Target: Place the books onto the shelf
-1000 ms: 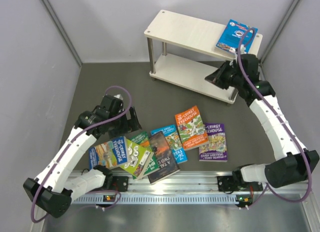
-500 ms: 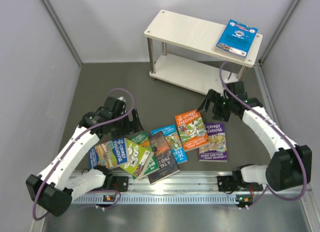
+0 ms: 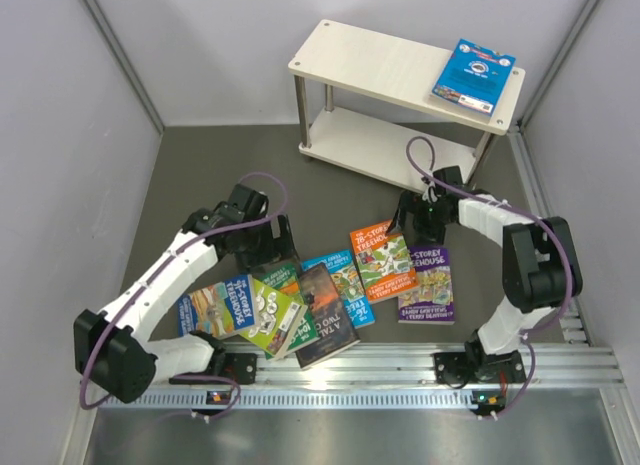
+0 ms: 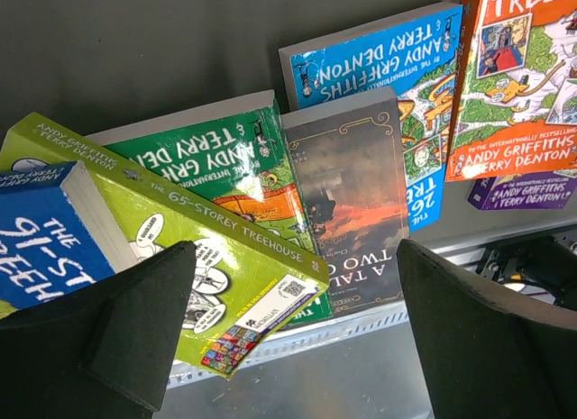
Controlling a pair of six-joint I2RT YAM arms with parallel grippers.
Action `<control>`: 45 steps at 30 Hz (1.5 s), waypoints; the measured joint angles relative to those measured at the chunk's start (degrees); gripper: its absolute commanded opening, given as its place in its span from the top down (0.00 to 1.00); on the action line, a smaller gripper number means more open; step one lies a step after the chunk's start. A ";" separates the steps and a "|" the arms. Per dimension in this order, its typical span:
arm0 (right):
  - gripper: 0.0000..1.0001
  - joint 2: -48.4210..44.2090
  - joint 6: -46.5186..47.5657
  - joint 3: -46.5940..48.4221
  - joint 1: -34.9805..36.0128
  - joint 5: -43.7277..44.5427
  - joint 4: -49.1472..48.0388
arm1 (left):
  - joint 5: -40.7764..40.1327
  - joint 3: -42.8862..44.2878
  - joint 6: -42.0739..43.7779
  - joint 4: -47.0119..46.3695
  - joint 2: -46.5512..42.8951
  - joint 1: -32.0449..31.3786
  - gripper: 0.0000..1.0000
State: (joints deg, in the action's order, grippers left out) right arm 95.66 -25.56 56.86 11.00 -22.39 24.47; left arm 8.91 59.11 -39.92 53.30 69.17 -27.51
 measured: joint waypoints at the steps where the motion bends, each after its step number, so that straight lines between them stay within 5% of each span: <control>1: 0.00 1.03 0.24 0.31 -0.02 -0.68 -0.48 | -0.22 -0.02 -0.09 0.15 -0.46 -0.02 0.02; 11: 0.04 5.60 2.97 1.07 -0.04 -13.42 -7.74 | -2.40 -2.60 -2.86 0.92 -5.29 -0.04 0.02; 14: 0.25 5.66 3.76 -0.28 -0.04 -16.48 -8.35 | -2.93 -3.28 -3.87 0.92 -5.29 -0.04 0.02; 17: 0.56 5.66 4.28 -1.64 -0.04 -17.31 -8.44 | -3.61 -3.52 -4.52 0.90 -5.29 -0.04 0.02; 18: 0.75 5.68 4.39 -1.95 -0.04 -17.51 -8.57 | -3.76 -3.52 -4.63 0.87 -5.29 -0.04 0.02; 21: 1.00 5.66 4.31 -2.54 -0.04 -18.88 -8.63 | -3.89 -3.52 -4.96 0.70 -5.20 -0.04 0.02; 30: 1.00 -0.76 0.81 -2.78 0.00 -17.75 -7.02 | -0.68 -1.40 -4.72 -4.92 2.69 -0.33 0.02; 45: 1.00 -26.62 -26.69 -6.60 0.42 -19.56 -18.62 | 18.40 2.75 -8.00 -34.01 10.82 -4.87 0.01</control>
State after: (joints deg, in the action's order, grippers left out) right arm 69.04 -52.25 50.26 11.42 -41.95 5.85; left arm 27.31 61.87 -47.92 19.29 79.99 -32.38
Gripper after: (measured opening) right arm 0.254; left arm 0.987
